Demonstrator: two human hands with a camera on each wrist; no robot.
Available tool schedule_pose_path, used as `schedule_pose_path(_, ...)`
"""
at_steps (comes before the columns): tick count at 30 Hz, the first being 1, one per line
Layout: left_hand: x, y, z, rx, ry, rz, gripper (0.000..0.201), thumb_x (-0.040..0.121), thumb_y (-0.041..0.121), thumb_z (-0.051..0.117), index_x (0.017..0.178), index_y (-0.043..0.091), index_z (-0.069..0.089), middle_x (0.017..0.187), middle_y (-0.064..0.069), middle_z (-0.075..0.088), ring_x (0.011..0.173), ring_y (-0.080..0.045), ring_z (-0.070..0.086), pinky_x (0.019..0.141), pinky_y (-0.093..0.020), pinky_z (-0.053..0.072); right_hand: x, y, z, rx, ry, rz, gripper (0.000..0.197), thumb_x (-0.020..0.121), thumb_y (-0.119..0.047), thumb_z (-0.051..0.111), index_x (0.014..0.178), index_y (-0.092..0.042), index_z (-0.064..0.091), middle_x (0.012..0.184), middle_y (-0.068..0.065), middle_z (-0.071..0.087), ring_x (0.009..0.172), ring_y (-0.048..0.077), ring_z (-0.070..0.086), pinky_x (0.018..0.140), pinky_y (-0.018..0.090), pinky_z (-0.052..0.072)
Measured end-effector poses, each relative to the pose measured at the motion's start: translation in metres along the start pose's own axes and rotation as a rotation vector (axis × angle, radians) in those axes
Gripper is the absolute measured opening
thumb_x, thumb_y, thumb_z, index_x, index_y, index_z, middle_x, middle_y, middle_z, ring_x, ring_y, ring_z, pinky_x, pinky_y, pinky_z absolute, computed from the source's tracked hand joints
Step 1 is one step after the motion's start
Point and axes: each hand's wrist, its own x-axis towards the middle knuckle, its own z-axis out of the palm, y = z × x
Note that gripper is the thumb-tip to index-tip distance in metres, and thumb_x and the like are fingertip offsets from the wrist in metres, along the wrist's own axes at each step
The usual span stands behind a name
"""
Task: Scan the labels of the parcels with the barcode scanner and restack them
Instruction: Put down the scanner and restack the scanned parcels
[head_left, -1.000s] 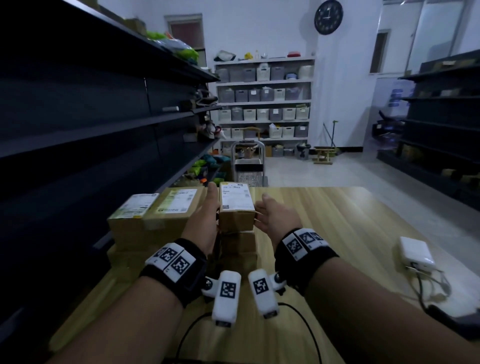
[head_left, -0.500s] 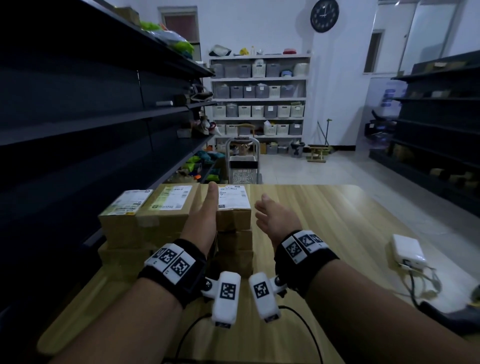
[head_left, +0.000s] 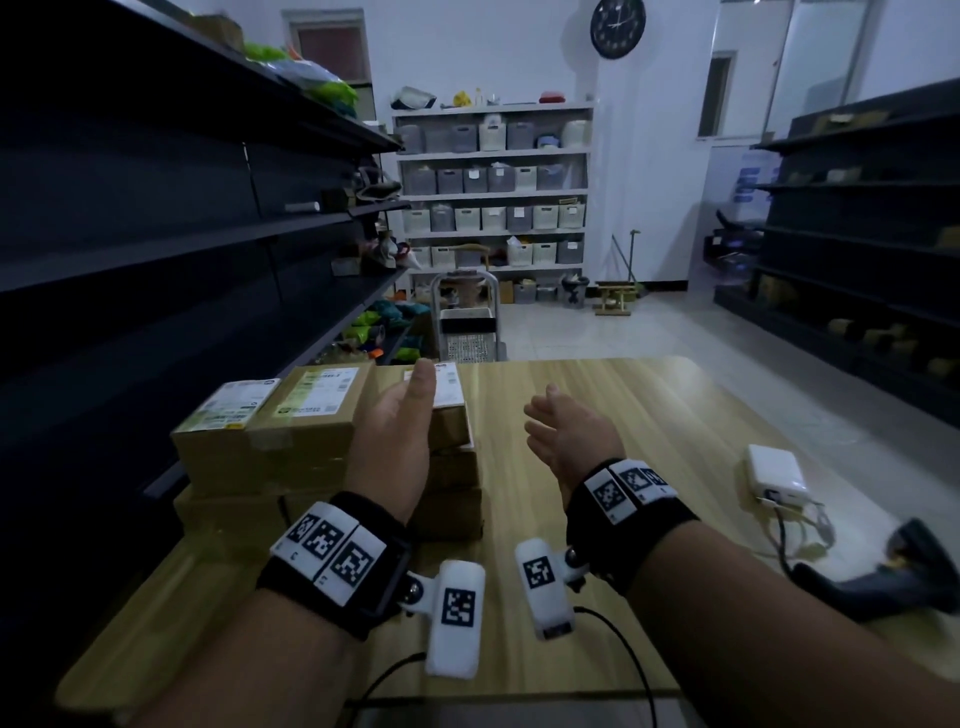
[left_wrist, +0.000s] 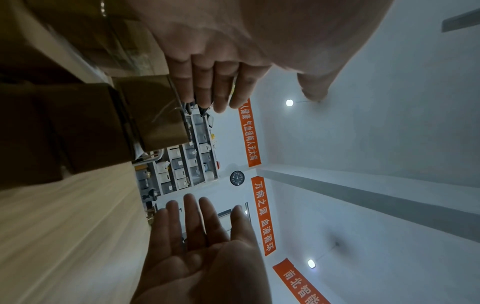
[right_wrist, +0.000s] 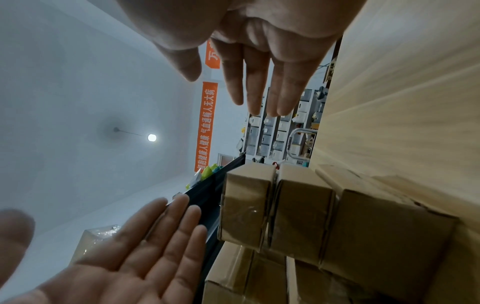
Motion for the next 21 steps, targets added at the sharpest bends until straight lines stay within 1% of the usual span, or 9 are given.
schedule_pose_path(2, -0.005, -0.007, 0.003, -0.011, 0.010, -0.039, 0.076, 0.088, 0.092, 0.033, 0.121, 0.035, 0.071, 0.120, 0.015, 0.073, 0.119, -0.011, 0.066, 0.116, -0.053, 0.049, -0.004, 0.001, -0.008, 0.029, 0.048, 0.005, 0.027, 0.106, -0.036, 0.060, 0.107, -0.012, 0.073, 0.122, 0.008, 0.076, 0.114, 0.025, 0.072, 0.101, 0.040, 0.057)
schedule_pose_path(4, -0.010, -0.012, 0.007, -0.023, 0.003, -0.100, 0.084, 0.091, 0.087, 0.033, 0.134, 0.026, 0.071, 0.127, 0.007, 0.073, 0.122, -0.016, 0.066, 0.116, -0.054, 0.049, -0.008, 0.003, -0.014, 0.038, 0.065, 0.021, 0.030, 0.105, -0.038, 0.062, 0.108, -0.011, 0.075, 0.120, 0.008, 0.078, 0.112, 0.024, 0.073, 0.098, 0.039, 0.059)
schedule_pose_path(6, -0.012, -0.020, 0.010, -0.035, 0.002, -0.131, 0.070, 0.100, 0.080, 0.035, 0.128, 0.027, 0.071, 0.129, 0.004, 0.073, 0.119, -0.016, 0.066, 0.113, -0.052, 0.051, -0.013, 0.006, -0.016, 0.054, 0.061, 0.032, 0.030, 0.105, -0.037, 0.062, 0.109, -0.010, 0.075, 0.121, 0.009, 0.078, 0.112, 0.024, 0.074, 0.096, 0.038, 0.059)
schedule_pose_path(8, -0.014, -0.027, 0.014, -0.040, -0.003, -0.150, 0.052, 0.107, 0.072, 0.037, 0.116, 0.033, 0.071, 0.124, 0.005, 0.074, 0.117, -0.016, 0.067, 0.110, -0.051, 0.052, -0.018, 0.006, -0.018, 0.069, 0.056, 0.033, 0.033, 0.106, -0.037, 0.061, 0.115, -0.007, 0.074, 0.121, 0.009, 0.077, 0.113, 0.024, 0.073, 0.098, 0.039, 0.059)
schedule_pose_path(9, -0.016, -0.030, 0.016, -0.041, -0.008, -0.159, 0.049, 0.108, 0.071, 0.037, 0.112, 0.035, 0.070, 0.123, 0.006, 0.074, 0.117, -0.017, 0.067, 0.110, -0.051, 0.053, -0.021, 0.005, -0.019, 0.071, 0.051, 0.032, 0.035, 0.107, -0.036, 0.060, 0.119, -0.005, 0.072, 0.121, 0.009, 0.077, 0.114, 0.025, 0.073, 0.100, 0.040, 0.059)
schedule_pose_path(12, -0.020, -0.037, 0.023, -0.047, -0.019, -0.159, 0.052, 0.107, 0.074, 0.037, 0.117, 0.035, 0.071, 0.124, 0.007, 0.075, 0.117, -0.017, 0.069, 0.111, -0.054, 0.053, -0.030, -0.001, -0.022, 0.091, 0.043, 0.040, 0.038, 0.108, -0.036, 0.058, 0.123, -0.003, 0.071, 0.123, 0.010, 0.076, 0.115, 0.025, 0.072, 0.105, 0.042, 0.058)
schedule_pose_path(17, -0.029, -0.042, 0.041, -0.112, -0.049, -0.170, 0.061, 0.110, 0.064, 0.040, 0.136, 0.018, 0.071, 0.130, 0.002, 0.075, 0.121, -0.015, 0.069, 0.112, -0.048, 0.055, -0.046, -0.004, -0.038, 0.138, 0.120, 0.014, 0.035, 0.107, -0.035, 0.060, 0.113, -0.003, 0.073, 0.117, 0.014, 0.078, 0.109, 0.028, 0.074, 0.098, 0.042, 0.061)
schedule_pose_path(19, -0.033, -0.050, 0.051, -0.153, -0.055, -0.170, 0.062, 0.110, 0.064, 0.042, 0.135, 0.015, 0.071, 0.130, 0.000, 0.076, 0.120, -0.016, 0.070, 0.108, -0.045, 0.056, -0.052, -0.002, -0.051, 0.140, 0.170, -0.017, 0.036, 0.106, -0.036, 0.061, 0.110, -0.003, 0.074, 0.114, 0.016, 0.080, 0.105, 0.029, 0.075, 0.099, 0.045, 0.062)
schedule_pose_path(21, -0.036, -0.057, 0.062, -0.181, -0.057, -0.190, 0.063, 0.109, 0.065, 0.044, 0.133, 0.013, 0.072, 0.128, -0.002, 0.078, 0.118, -0.019, 0.072, 0.097, -0.041, 0.058, -0.058, -0.002, -0.066, 0.164, 0.221, -0.038, 0.036, 0.106, -0.035, 0.061, 0.108, -0.002, 0.075, 0.112, 0.017, 0.080, 0.101, 0.029, 0.075, 0.098, 0.047, 0.062)
